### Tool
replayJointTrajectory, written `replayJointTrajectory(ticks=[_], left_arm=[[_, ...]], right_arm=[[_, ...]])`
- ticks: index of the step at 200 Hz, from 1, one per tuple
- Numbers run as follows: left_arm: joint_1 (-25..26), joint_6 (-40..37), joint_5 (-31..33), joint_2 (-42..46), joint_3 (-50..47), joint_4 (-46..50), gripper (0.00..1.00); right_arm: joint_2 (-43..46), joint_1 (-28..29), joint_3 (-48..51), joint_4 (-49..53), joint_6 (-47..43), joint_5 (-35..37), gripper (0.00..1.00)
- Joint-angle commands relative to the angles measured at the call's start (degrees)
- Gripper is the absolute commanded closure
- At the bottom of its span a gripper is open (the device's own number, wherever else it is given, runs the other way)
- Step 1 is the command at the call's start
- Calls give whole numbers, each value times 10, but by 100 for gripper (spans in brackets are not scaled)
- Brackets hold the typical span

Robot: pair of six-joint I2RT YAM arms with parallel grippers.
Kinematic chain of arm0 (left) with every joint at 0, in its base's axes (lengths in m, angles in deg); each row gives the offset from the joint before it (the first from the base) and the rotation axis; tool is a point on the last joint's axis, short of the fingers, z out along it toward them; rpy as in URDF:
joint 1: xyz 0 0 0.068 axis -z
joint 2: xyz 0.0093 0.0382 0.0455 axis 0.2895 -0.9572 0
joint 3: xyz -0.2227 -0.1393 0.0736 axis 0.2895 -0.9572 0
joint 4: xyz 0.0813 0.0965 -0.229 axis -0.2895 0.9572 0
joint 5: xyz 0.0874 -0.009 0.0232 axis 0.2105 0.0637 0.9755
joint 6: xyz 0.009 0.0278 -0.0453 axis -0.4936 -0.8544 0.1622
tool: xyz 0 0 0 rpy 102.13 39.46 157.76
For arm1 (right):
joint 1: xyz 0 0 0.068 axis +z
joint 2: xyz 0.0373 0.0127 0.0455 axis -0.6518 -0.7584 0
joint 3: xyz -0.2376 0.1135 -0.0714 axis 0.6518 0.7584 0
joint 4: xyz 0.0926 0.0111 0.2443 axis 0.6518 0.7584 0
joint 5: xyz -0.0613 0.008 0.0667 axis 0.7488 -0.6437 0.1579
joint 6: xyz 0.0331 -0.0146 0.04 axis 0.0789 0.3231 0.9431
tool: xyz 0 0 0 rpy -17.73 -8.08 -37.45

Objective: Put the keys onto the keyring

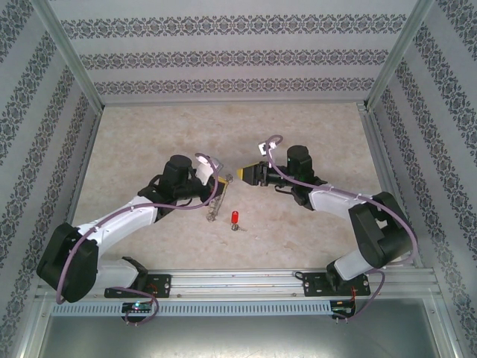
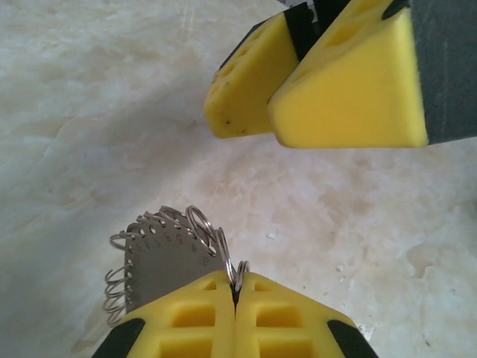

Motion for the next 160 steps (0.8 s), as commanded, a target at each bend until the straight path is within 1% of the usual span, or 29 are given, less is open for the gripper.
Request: replayJointTrajectory(ticks=[1, 15, 55, 146, 160], left_arm=[[-20, 34, -68, 8, -14, -83, 100], [-28, 43, -84, 3, -15, -90, 100], [-31, 42, -96, -2, -14, -88, 100], [-33, 39, -107, -4, -18, -88, 100], [-33, 39, -107, -5, -19, -88, 100]], right_arm=[[-23, 0, 6, -103, 44, -54, 51], [-33, 6, 1, -111, 50, -58, 53], [-50, 19, -3, -133, 60, -64, 59], [-76, 44, -15, -163, 76, -81, 63], [-76, 45, -16, -164, 77, -84, 66]])
